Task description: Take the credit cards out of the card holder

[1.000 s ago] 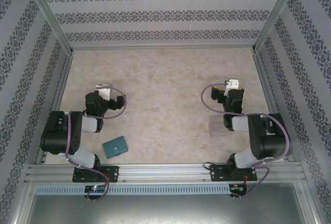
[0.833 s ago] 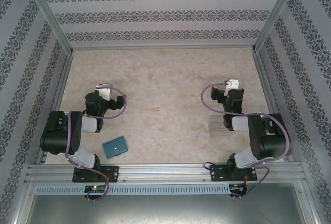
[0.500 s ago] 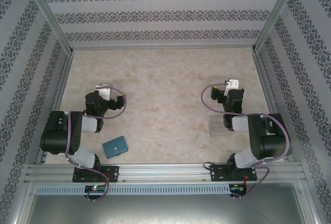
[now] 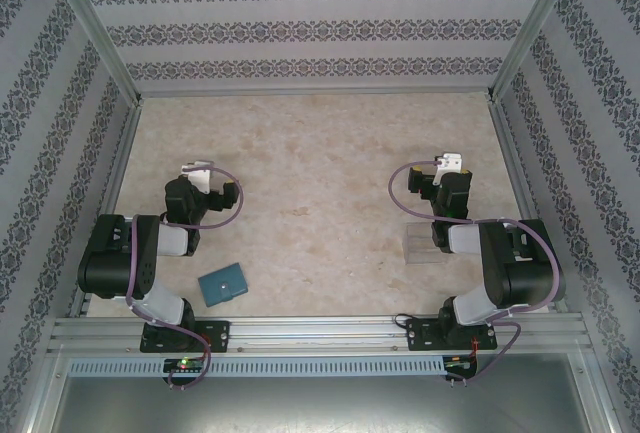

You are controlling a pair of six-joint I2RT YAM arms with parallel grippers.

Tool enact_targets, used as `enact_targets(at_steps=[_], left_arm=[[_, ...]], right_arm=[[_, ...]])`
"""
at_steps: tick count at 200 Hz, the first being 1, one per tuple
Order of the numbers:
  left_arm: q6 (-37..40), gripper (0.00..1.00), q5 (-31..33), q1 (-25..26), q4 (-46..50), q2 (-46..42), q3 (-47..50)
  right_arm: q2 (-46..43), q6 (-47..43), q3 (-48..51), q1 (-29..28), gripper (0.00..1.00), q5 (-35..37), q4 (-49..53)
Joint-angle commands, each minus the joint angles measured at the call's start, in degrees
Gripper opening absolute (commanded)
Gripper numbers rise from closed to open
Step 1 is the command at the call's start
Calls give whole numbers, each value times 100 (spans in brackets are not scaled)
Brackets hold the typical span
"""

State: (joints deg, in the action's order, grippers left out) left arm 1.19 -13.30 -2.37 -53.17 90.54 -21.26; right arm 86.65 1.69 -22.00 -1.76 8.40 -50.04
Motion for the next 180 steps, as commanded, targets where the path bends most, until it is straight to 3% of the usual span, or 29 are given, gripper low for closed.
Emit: enact_targets(at_steps=[1,53,71,116,144,180], left_arm=[[-120,100,259,-71,-75,38,-85],[-190,100,466,-70,-584,-73,224],[-294,100,761,-70,-290,-410,238],[-500,100,1709,38,1221,-1182,-253],[-809,100,2239,129,2839,-1589,-889],[-1742,99,2233,168,5089,-1839,-1762]], right_arm=[[-31,82,55,-53,98,120,-208],[-49,68,73,-53,98,110,-248],[-313,-18,-8,-147,98,211,133],[-1134,341,-969,-189,98,226,2956],[-1581,773,-1386,-201,97,52,4491],[-1922,1273,-1983,-202,95,-248,6439]])
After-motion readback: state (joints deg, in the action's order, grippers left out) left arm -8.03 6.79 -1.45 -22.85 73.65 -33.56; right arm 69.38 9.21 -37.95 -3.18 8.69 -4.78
